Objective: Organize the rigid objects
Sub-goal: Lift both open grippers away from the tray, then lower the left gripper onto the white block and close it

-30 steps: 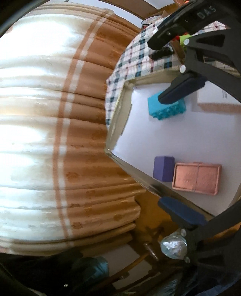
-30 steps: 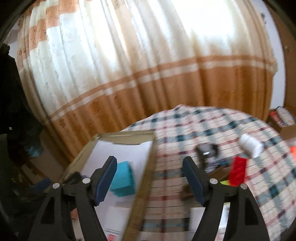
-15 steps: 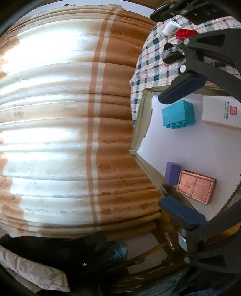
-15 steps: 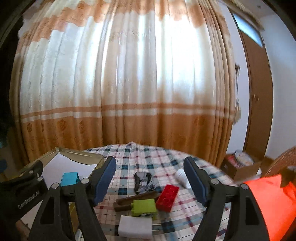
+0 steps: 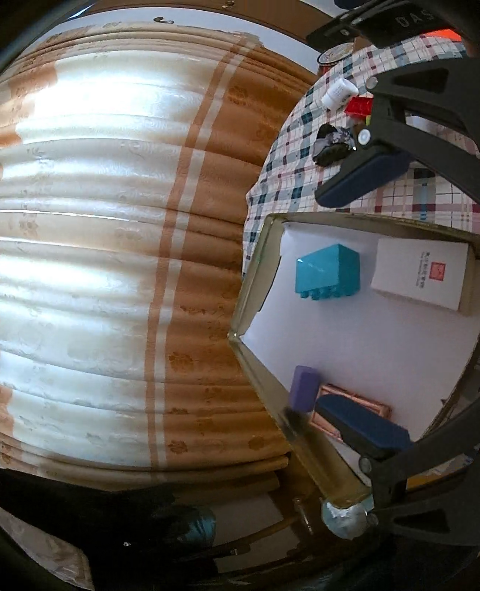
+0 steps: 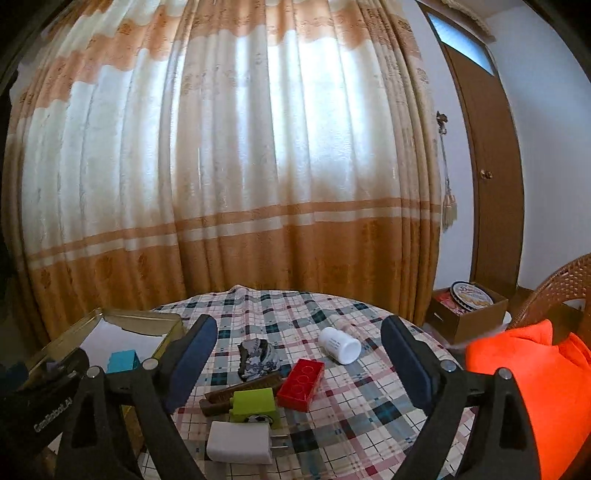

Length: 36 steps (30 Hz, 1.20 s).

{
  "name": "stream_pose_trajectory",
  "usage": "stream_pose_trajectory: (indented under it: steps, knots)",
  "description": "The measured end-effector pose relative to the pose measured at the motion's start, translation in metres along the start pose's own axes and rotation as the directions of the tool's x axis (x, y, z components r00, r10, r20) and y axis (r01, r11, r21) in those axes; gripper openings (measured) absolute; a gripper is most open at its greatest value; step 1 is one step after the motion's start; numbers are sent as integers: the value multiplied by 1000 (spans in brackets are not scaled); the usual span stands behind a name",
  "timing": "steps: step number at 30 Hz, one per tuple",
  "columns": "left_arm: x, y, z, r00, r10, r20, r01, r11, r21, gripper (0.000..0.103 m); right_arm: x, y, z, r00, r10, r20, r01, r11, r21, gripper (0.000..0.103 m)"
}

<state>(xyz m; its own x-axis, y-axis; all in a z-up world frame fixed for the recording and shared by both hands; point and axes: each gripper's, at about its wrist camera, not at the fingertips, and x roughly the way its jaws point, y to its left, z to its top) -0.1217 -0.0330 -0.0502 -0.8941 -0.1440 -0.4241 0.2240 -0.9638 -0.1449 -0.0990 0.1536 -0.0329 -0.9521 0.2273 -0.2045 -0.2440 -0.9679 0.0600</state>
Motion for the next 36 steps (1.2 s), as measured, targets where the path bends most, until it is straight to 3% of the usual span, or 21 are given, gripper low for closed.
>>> stream_pose_trajectory:
  steps: [8, 13, 23, 29, 36]
  knots:
    - [-5, -14, -3, 1000, 0, -1, 0, 999, 49, 102, 0, -5, 0, 1000, -25, 9, 25, 998, -52, 92]
    - [-9, -23, -5, 1000, -16, -4, 16, 998, 56, 102, -2, -21, 3, 999, -40, 25, 41, 998, -48, 92]
    - [-15, -49, -10, 999, -50, -18, 52, 985, 167, 102, 3, -65, 7, 994, -100, 40, 101, 995, -12, 92]
    - [-14, -74, -18, 994, -84, -76, 100, 965, 244, 102, 8, -93, 9, 989, -141, 34, 140, 990, 26, 92]
    - [-5, -107, -30, 973, -116, -200, 181, 922, 343, 102, 7, -108, 6, 989, -146, 28, 144, 986, 80, 92]
